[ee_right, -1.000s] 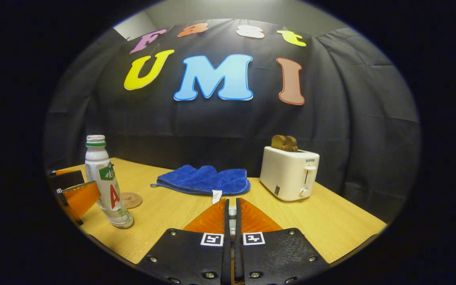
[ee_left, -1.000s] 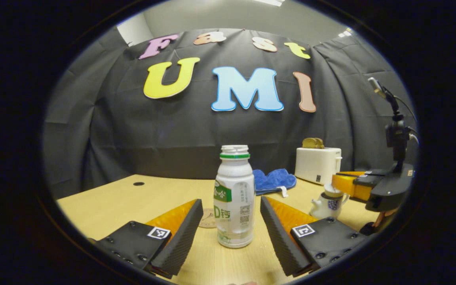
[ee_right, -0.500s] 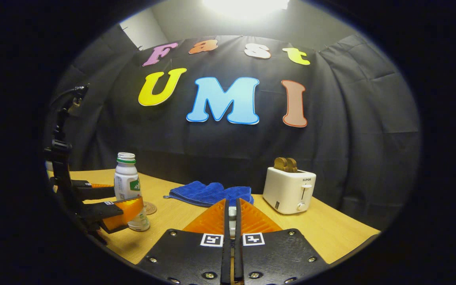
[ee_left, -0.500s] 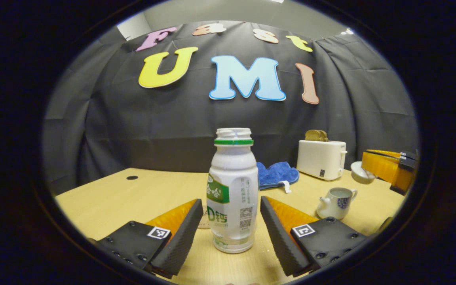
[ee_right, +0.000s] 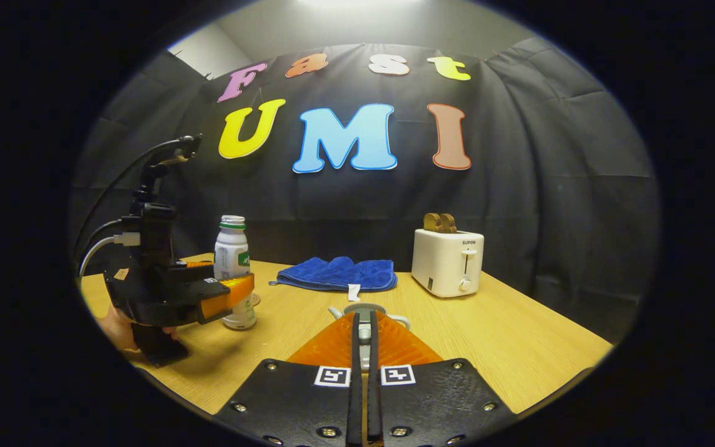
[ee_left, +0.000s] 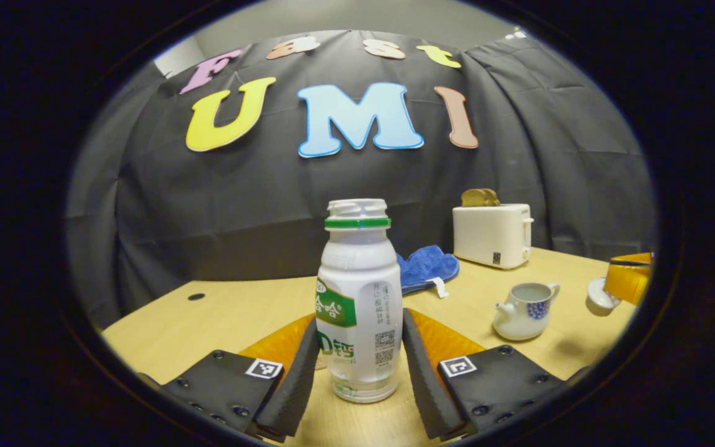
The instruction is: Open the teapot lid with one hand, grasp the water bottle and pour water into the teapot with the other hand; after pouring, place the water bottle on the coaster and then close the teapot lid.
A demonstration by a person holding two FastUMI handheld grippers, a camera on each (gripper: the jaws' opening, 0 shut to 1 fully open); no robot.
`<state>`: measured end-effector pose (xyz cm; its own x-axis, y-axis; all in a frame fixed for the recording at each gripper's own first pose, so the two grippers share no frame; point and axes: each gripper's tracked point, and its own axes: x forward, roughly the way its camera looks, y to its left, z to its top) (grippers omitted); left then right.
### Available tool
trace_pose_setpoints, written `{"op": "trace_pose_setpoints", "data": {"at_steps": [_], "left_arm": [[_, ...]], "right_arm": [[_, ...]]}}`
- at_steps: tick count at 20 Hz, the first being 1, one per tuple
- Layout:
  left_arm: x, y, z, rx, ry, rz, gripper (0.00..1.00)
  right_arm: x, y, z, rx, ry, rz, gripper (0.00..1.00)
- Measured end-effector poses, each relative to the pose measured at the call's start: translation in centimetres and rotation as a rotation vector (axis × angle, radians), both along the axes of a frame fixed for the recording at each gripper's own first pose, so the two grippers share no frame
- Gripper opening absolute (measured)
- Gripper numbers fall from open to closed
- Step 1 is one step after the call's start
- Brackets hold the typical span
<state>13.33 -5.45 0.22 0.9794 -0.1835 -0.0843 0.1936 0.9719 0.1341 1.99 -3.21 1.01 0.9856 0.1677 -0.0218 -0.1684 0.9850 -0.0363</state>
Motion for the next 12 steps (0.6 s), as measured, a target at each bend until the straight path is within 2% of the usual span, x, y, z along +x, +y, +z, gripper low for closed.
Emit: {"op": "trace_pose_setpoints", "data": {"at_steps": [7, 8, 12], "left_arm": [[1.6, -3.5, 1.1, 0.354, -0.064, -0.043, 0.77], [1.9, -4.2, 0.9, 0.401, -0.064, -0.052, 0.82], [2.7, -6.3, -0.2, 0.589, -0.061, -0.091, 0.82]], "right_arm": [[-4.5, -2.6, 0.8, 0.068, -0.024, -0.037, 0.04], [-5.0, -3.0, 1.0, 0.067, -0.032, -0.044, 0.04], [-6.5, -4.0, 1.7, 0.073, -0.062, -0.059, 0.04]]}}
